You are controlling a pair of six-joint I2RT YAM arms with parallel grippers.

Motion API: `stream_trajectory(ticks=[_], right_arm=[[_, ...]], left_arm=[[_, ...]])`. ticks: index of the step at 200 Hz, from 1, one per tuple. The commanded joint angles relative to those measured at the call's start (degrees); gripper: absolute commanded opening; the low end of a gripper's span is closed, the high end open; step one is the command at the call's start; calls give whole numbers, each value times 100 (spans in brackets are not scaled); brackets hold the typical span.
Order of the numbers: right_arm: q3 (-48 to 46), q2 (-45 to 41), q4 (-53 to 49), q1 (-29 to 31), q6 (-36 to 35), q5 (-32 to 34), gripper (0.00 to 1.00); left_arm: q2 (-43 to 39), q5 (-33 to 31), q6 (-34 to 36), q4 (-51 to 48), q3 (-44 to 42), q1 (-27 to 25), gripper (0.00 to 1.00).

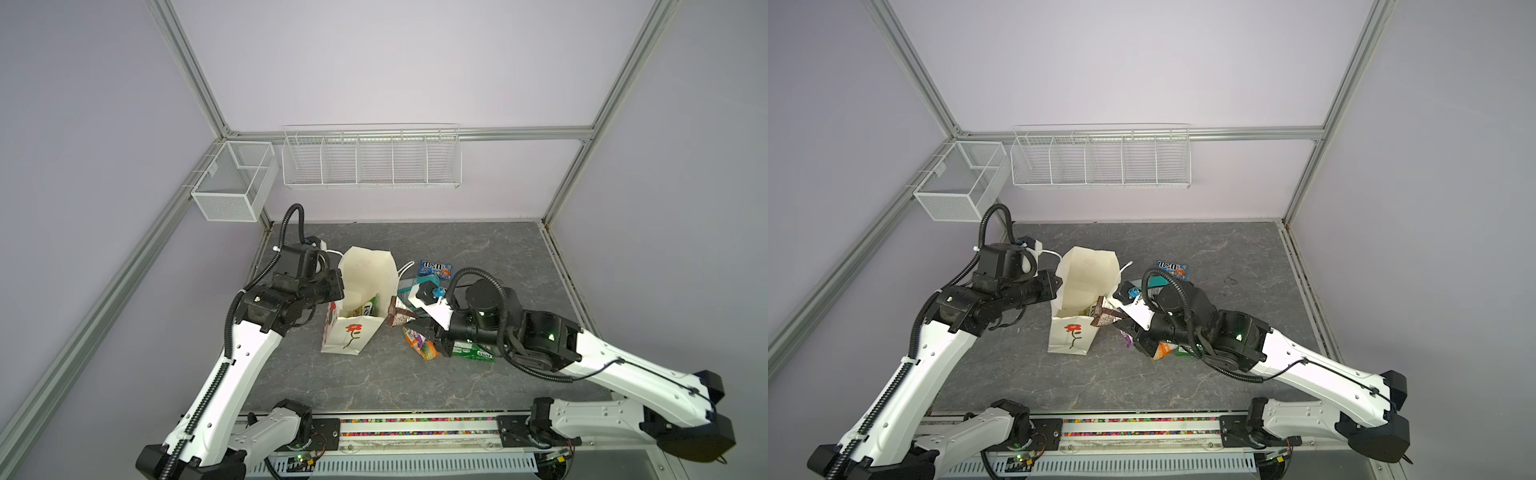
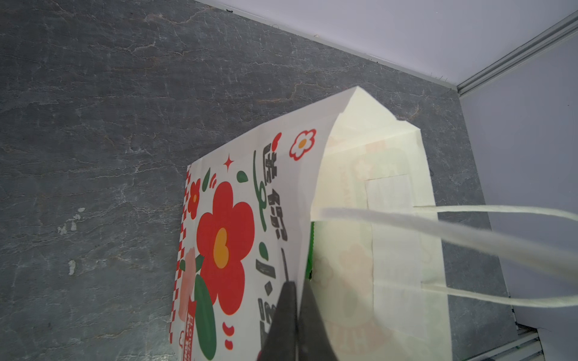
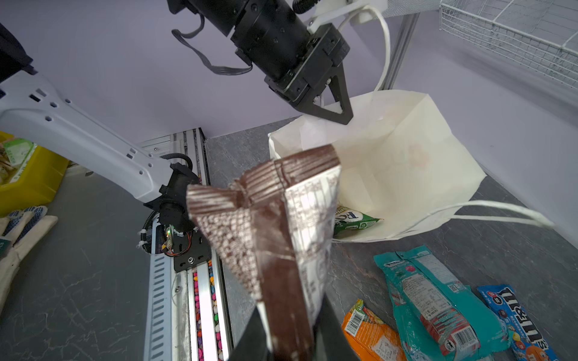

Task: Place the snacks into the paper bag
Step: 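Carry the chocolate bar over the paper bag opening with the right gripper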

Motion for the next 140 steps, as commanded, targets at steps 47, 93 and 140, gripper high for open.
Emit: stream_trajectory(ticks=[47, 93, 140], right_arm=[[230, 30, 575, -104, 278, -187, 19], [547, 398, 645, -119, 485, -269, 19], [700, 677, 771, -170, 577, -322, 19]], left_arm=[[-183, 156, -122, 148, -93, 28, 0], [-171, 175, -183, 200, -126, 16, 0], [-187, 200, -218, 217, -165, 11, 0]])
